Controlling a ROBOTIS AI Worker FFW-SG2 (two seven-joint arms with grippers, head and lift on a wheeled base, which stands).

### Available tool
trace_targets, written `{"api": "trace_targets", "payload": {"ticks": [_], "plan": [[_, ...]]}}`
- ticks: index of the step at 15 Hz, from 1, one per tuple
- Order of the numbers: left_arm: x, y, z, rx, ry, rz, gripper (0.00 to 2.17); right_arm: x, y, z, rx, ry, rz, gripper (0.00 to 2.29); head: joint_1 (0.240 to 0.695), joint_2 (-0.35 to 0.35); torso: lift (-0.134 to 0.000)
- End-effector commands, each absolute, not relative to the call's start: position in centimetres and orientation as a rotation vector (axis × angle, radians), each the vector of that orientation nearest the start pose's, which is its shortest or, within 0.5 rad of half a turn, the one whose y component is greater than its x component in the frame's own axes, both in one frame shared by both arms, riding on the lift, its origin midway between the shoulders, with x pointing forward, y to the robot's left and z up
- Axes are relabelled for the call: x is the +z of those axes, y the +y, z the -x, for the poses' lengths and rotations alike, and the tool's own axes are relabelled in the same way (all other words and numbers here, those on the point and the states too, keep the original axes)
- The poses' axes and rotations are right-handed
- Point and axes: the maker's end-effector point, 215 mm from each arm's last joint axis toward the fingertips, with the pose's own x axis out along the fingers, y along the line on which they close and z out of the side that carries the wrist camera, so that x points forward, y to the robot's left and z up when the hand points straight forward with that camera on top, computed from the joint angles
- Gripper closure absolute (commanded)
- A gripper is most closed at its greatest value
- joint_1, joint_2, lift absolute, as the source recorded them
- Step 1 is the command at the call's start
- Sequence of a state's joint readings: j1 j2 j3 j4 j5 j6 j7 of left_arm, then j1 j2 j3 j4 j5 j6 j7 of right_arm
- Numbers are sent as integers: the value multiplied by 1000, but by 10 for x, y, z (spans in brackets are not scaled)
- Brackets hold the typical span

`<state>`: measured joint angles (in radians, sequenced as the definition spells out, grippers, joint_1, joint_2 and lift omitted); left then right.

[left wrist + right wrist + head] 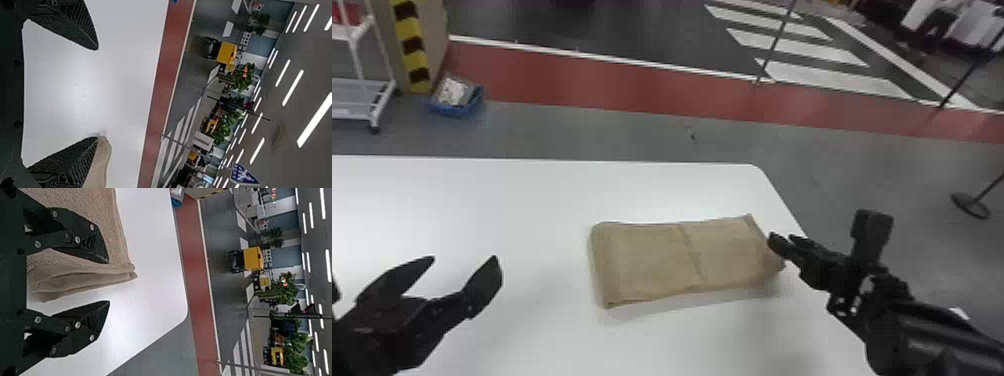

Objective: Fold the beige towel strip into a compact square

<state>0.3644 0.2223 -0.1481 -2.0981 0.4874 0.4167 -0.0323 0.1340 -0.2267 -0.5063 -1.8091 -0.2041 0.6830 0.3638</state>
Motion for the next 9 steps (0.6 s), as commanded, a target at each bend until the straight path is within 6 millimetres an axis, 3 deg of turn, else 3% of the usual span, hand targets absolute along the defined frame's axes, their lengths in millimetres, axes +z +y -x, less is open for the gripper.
{"api": "trace_targets", "payload": {"ticks": [1, 3, 6, 9], "plan": [[-376, 118, -453, -359, 322, 291, 63, -390, -494, -476, -113, 373, -125, 63, 695, -350, -124], [-380, 112, -454, -366, 328, 279, 63, -377, -502, -458, -103, 313, -127, 63, 695, -350, -124], [-393, 83, -456, -402, 354, 275, 73, -365, -514, -430, -97, 228, -132, 66, 695, -350, -124], [-406, 63, -457, -400, 368, 277, 161, -358, -517, -420, -80, 182, -144, 70, 695, -350, -124]]}}
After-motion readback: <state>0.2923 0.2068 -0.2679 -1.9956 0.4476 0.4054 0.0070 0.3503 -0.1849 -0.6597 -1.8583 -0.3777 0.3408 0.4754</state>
